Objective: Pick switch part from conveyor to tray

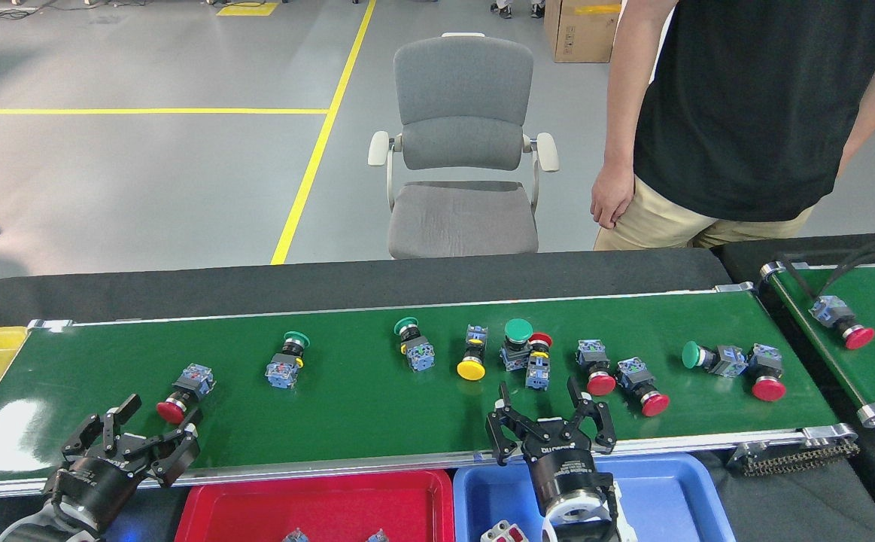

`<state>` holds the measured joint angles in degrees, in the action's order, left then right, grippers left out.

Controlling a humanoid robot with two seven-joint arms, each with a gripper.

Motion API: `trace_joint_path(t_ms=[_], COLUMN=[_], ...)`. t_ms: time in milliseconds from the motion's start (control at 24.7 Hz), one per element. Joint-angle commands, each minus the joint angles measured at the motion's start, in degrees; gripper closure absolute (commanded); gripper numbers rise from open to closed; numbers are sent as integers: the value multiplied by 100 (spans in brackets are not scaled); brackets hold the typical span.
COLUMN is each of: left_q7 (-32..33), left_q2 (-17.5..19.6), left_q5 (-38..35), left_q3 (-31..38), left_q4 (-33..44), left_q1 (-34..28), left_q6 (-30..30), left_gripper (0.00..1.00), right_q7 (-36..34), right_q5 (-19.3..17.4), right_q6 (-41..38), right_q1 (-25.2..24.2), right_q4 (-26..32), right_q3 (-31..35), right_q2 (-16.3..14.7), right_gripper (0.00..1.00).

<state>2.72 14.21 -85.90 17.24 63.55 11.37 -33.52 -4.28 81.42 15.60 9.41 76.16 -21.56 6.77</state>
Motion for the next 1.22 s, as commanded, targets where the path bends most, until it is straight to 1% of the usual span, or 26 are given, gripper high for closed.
trace_joint_path(t_ms=[0, 41, 122, 162, 243, 324, 405, 446, 486, 527, 567, 608, 648, 689, 729, 810, 932, 1013, 1094, 1175], left_q7=[-96, -105, -105, -105, -114, -114, -114, -114, -114, -105, -105, -97, -79, -70, -70, -79, -79, -79, -79, -79], left_q2=[30, 47, 82, 91, 82, 30, 30, 21, 21, 12, 3, -14, -58, -172, -286, -366, -375, -436, -594, -630], left_q5=[-85, -111, -85, -67, -58, -15, 64, 117, 205, 337, 425, 469, 469, 451, 460, 478, 495, 513, 513, 513], left_q3=[8, -10, -98, -159, -265, -300, -309, -309, -309, -309, -309, -317, -317, -370, -458, -502, -458, -344, -28, 342], left_q4=[-159, -238, -300, -317, -317, -221, 192, 561, 931, 1361, 1766, 2204, 2513, 2838, 3022, 3084, 3110, 3093, 3049, 2926], left_q1=[225, 296, 314, 314, 270, 199, 50, -143, -346, -618, -970, -1390, -1682, -1989, -2165, -2227, -2218, -2200, -2191, -2218], left_q6=[232, 241, 206, 197, 83, -119, -356, -698, -1068, -1148, -1148, -1148, -1148, -1148, -1148, -1148, -1148, -1148, -1035, -93], left_gripper=[31, 42, 70, 76, 86, 92, 93, 92, 91, 88, 78, 61, 44, 16, 0, 0, 0, 0, 0, 0], right_q7=[-3, -3, -3, -3, -3, -3, 6, 41, 94, 147, 173, 182, 182, 182, 191, 191, 252, 296, 270, 235], right_q5=[6, 6, -3, 6, 6, -3, -12, -21, -21, -29, -38, -47, -47, -38, -21, -38, -47, -47, -47, -47], right_q6=[145, 145, 145, 154, 215, 338, 400, 444, 497, 558, 611, 629, 629, 602, 593, 602, 567, 558, 541, 435], right_q1=[149, 184, 237, 281, 369, 466, 553, 606, 650, 712, 756, 808, 844, 888, 923, 1011, 1063, 1072, 1063, 1055], right_q4=[-66, -119, -224, -312, -426, -567, -716, -822, -901, -989, -1042, -1094, -1129, -1182, -1252, -1375, -1437, -1428, -1376, -1217], right_q3=[-59, -68, -68, -68, -68, -103, -112, -112, -112, -112, -112, -112, -112, -129, -199, -349, -402, -419, -516, -674], right_q2=[44, 53, 88, 106, 132, 158, 176, 202, 211, 220, 220, 229, 229, 229, 229, 220, 220, 211, 185, 158], right_gripper=[1, 1, 1, 1, 1, 1, 1, 1, 1, 2, 7, 21, 34, 54, 69, 81, 98, 98, 98, 98])
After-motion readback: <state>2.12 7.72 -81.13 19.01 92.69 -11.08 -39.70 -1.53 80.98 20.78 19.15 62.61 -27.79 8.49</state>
